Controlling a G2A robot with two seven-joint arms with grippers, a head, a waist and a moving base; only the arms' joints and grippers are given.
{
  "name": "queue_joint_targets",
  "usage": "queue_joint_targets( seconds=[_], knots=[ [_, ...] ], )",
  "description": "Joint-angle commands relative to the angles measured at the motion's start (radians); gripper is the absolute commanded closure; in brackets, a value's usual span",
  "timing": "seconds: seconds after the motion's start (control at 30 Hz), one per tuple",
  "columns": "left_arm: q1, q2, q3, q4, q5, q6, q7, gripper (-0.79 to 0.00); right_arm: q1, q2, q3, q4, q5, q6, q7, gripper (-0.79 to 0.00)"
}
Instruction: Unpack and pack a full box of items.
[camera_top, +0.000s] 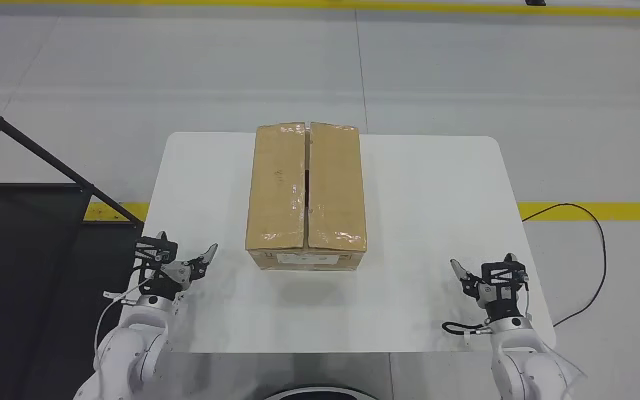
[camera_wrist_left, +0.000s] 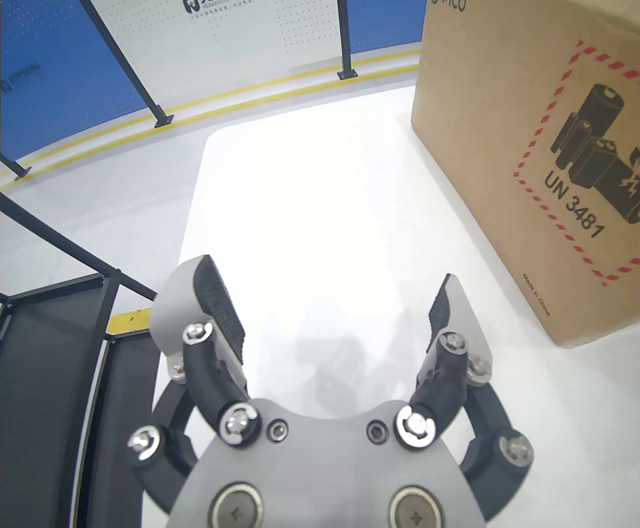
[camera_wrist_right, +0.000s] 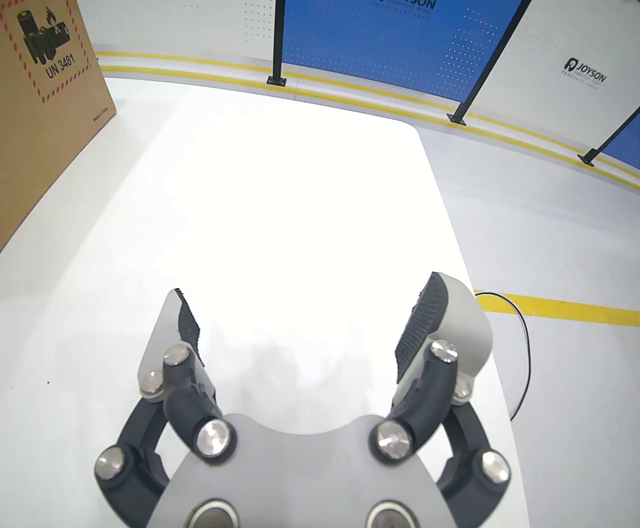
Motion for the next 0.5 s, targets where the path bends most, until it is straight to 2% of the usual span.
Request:
queue_joint_targets(
  seconds=[0.0, 0.23, 0.47],
  knots=[
    [0.0, 0.0, 0.0, 0.0, 0.0, 0.0, 0.0, -0.785, 0.0, 0.0, 0.0, 0.0, 0.0, 0.0, 0.0, -0.784],
    [-0.015, -0.002, 0.0, 0.0, -0.013, -0.016, 0.031, -0.785, 0.001, 0.0, -0.001, -0.002, -0.001, -0.001, -0.001, -0.785],
    [-0.047, -0.009, -0.008, 0.002, -0.151, -0.064, 0.055, -0.785, -0.009, 0.0, -0.034, -0.114, -0.136, -0.018, -0.086, -0.785]
  ],
)
